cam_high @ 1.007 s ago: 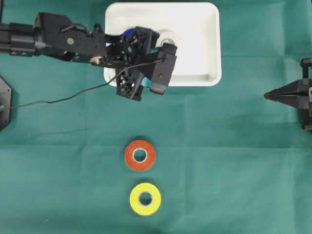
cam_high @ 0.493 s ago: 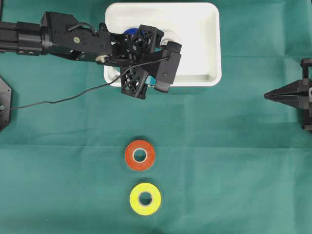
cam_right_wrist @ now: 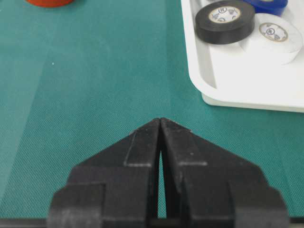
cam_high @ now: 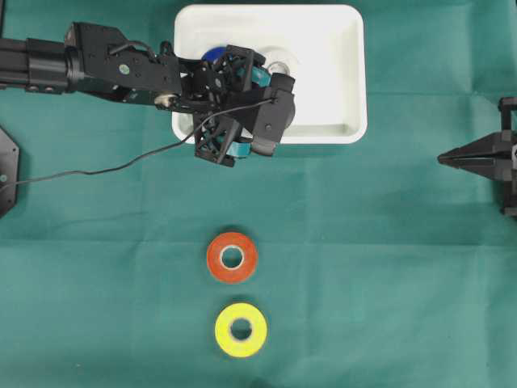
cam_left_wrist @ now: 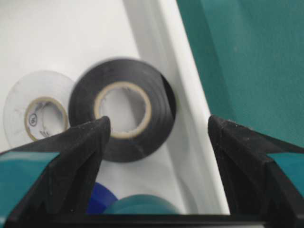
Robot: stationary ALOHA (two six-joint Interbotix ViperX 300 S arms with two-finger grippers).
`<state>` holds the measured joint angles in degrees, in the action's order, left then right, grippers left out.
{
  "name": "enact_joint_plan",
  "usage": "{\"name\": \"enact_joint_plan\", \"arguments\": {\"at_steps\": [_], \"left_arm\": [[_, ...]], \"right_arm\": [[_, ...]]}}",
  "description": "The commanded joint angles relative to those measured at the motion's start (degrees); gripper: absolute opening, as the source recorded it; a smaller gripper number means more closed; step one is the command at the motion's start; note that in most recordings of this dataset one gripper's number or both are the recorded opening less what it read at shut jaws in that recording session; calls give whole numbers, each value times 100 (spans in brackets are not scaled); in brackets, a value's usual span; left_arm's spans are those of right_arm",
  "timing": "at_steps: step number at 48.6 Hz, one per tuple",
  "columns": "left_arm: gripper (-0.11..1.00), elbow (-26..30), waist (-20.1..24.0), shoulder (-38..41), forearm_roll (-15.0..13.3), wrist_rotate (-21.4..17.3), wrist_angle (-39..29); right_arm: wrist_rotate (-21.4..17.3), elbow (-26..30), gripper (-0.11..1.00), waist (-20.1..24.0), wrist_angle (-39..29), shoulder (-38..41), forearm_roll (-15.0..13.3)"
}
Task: Put the tape into the white case with the left arm.
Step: 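Carry the black tape roll into the tray beside the white roll, then open the left gripper and withdraw it to the left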
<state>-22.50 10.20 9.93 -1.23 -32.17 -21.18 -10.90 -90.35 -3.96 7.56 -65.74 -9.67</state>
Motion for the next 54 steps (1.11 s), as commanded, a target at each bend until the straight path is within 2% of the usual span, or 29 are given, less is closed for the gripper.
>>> {"name": "enact_joint_plan", "arguments": {"at_steps": [1, 9, 18, 37, 47, 54], "left_arm": [[83, 9, 9, -308, 0, 9, 35], [82, -202, 9, -562, -18, 18, 35], [82, -712, -18, -1116, -18, 53, 44], [82, -2013, -88, -2522, -26, 580, 44], [82, -2531, -193, -3085, -26, 1028, 35], [82, -2839, -325, -3410, -26, 1160, 35]], "right_arm": [[0, 62, -9, -9, 62, 35, -9], [0, 53, -9, -9, 62, 35, -9], [-9, 53, -9, -9, 62, 35, -9], [-9, 53, -9, -9, 62, 18, -9], [-9, 62, -9, -9, 62, 18, -9], [-9, 53, -9, -9, 62, 18, -9]]}}
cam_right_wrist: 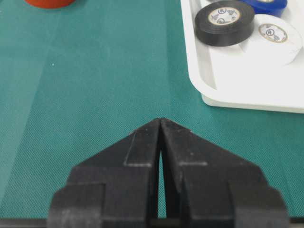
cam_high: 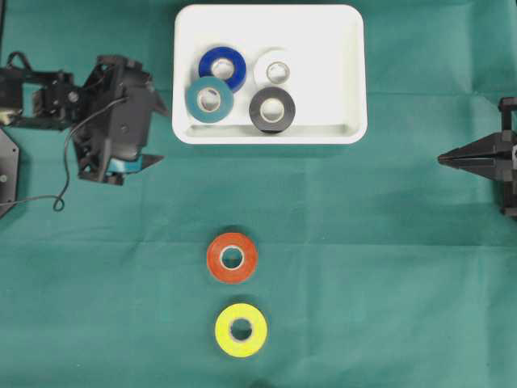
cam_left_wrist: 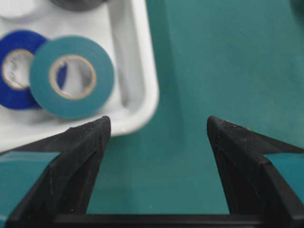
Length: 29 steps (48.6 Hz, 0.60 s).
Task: Put the tape into the white case with the left arm.
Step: 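Open the left gripper and withdraw it to the left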
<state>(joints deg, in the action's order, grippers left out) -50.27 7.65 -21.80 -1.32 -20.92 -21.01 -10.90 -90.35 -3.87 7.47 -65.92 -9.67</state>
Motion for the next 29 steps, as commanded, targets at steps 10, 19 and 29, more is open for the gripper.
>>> {"name": "enact_joint_plan", "arguments": {"at_steps": [10, 19, 29], "left_arm": [[82, -483, -141, -729, -18, 264, 18], [82, -809, -167, -1160, -18, 448, 0], [82, -1090, -255, -1494, -18, 457, -9]], "right_arm": [[-9, 62, -9, -18, 70, 35, -9], [-9, 62, -9, -18, 70, 35, -9], [-9, 62, -9, -18, 70, 35, -9]]}}
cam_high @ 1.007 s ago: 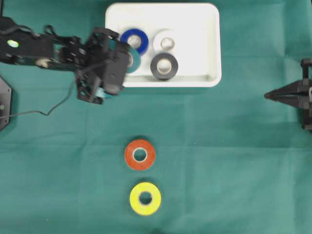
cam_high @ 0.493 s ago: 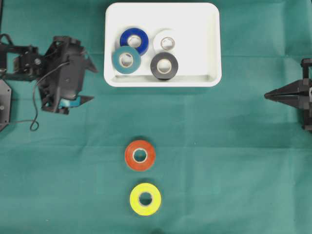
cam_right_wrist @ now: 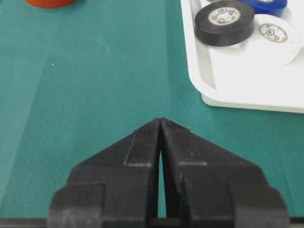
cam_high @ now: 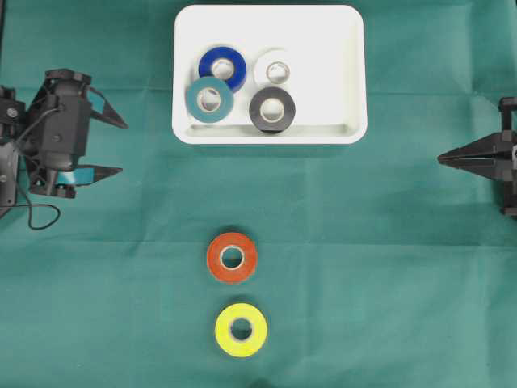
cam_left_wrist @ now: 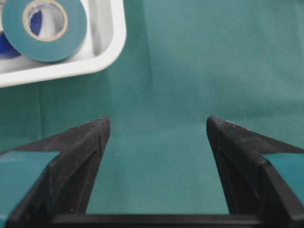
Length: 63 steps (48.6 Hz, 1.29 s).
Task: Put the tape into the white case with the left arm.
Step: 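Open the left gripper and withdraw it to the left, then reach the left gripper down over the orange tape roll and grasp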
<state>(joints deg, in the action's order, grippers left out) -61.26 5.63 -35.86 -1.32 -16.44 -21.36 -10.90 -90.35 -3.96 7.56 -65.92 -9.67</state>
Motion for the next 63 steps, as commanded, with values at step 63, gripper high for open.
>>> {"name": "enact_joint_plan", "arguments": {"at_steps": [63], "left_arm": [[81, 0, -1564, 378, -18, 1125, 352]], "right_arm": [[-9, 62, -9, -9, 62, 35, -9]]}}
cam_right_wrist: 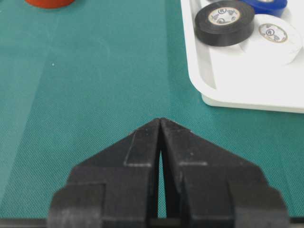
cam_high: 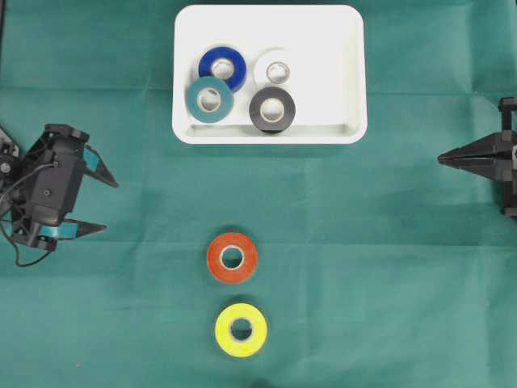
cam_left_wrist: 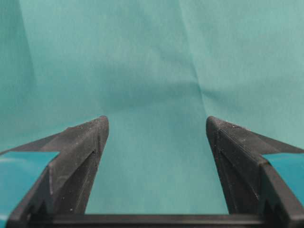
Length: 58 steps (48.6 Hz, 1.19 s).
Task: Put the tape into the white case with the left arm.
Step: 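Reach the left gripper down over the orange tape roll and grasp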
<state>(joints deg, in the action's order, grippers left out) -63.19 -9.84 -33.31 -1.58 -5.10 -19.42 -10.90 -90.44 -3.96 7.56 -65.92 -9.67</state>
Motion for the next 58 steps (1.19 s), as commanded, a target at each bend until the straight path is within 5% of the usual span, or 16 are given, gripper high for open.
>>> {"name": "enact_joint_plan", "arguments": {"at_steps": [1, 22, 58], "left_arm": [[81, 229, -18, 185, 9, -18, 202], [81, 1538, -88, 2057, 9, 18, 457], [81, 3190, -149, 3814, 26, -26, 457]], "right_arm": [[-9, 70, -9, -9, 62, 35, -9], [-9, 70, -9, -9, 62, 35, -9], [0, 62, -10, -9, 62, 35, -9]]}}
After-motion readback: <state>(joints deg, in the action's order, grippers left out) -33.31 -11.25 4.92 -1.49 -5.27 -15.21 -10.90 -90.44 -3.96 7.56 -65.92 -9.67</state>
